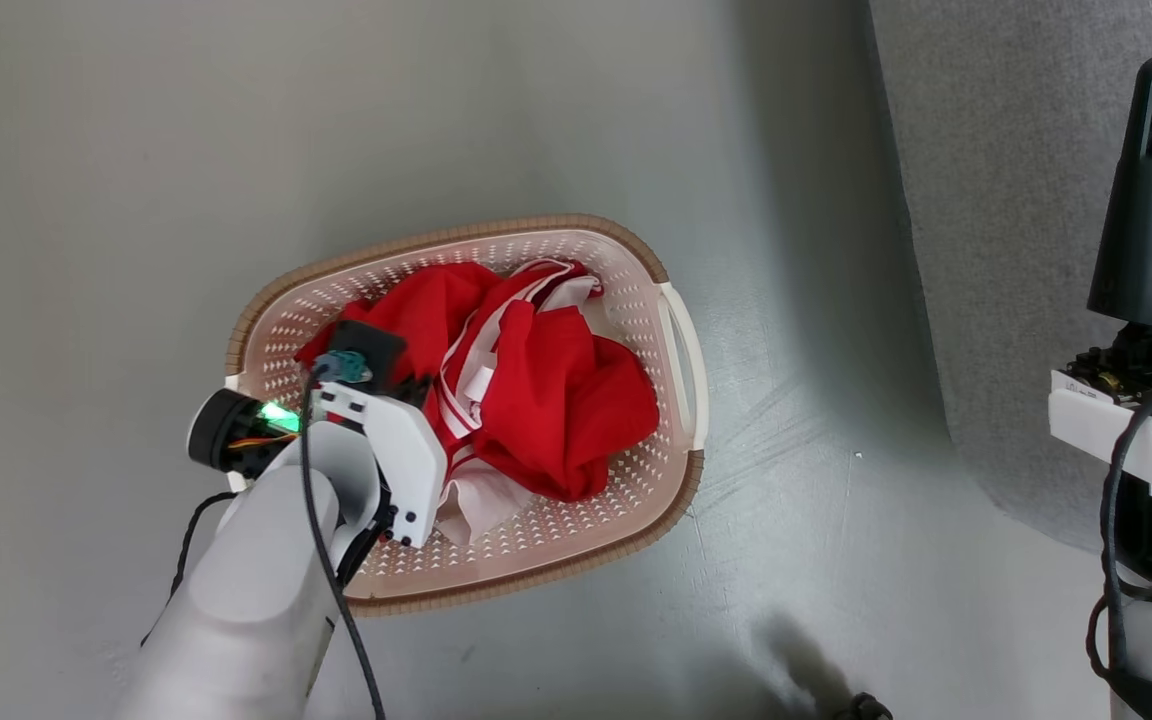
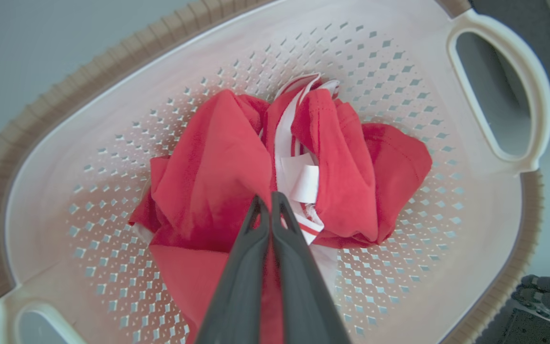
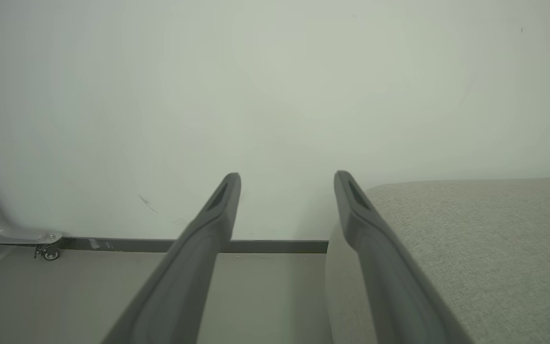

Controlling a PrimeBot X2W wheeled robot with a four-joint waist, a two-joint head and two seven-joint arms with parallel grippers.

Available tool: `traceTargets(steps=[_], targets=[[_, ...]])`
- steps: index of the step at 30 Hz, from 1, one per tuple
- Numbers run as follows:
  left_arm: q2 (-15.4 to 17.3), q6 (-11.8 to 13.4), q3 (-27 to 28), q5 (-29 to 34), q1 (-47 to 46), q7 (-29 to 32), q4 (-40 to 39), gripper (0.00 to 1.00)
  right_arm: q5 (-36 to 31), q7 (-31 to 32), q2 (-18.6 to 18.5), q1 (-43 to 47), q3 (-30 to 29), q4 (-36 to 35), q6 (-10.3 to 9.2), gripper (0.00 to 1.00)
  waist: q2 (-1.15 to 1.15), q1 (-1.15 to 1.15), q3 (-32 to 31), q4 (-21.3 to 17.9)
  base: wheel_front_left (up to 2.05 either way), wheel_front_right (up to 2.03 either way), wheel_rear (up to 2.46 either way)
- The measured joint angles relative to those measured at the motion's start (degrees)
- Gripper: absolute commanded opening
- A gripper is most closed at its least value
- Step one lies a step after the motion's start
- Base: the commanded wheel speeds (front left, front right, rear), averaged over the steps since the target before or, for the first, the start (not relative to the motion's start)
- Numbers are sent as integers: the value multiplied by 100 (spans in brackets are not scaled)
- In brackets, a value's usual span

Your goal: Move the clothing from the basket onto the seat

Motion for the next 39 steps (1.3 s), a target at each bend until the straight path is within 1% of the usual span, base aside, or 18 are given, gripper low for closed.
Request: traceTargets(steps=[8,12,29,33,39], targets=[[16,0,185,-421,196,-296,-199,0,-47,-1,0,0,-11,40,0,100,0,0,-102,135,0,0,0],[1,0,185,-636,258,-464,-376,0,-77,-1,-1,-1,-13,65,0,100,0,0,-175,214,0,0,0],[-43,-5,85,-1189,400,-973,-1228,0,-308,-13,-7,0,-123,189,0,100,0,0,-641,553,0,0,0],[19,-5,118,-1357,491,-1103,-1454,0,-336,4,-8,3,-138,272,0,100,0,0,-781,621,0,0,0],[140,-5,170,-1428,562,-1284,-1766,0,-343,10,-10,13,-159,365,0,100,0,0,-1018,705,0,0,0]])
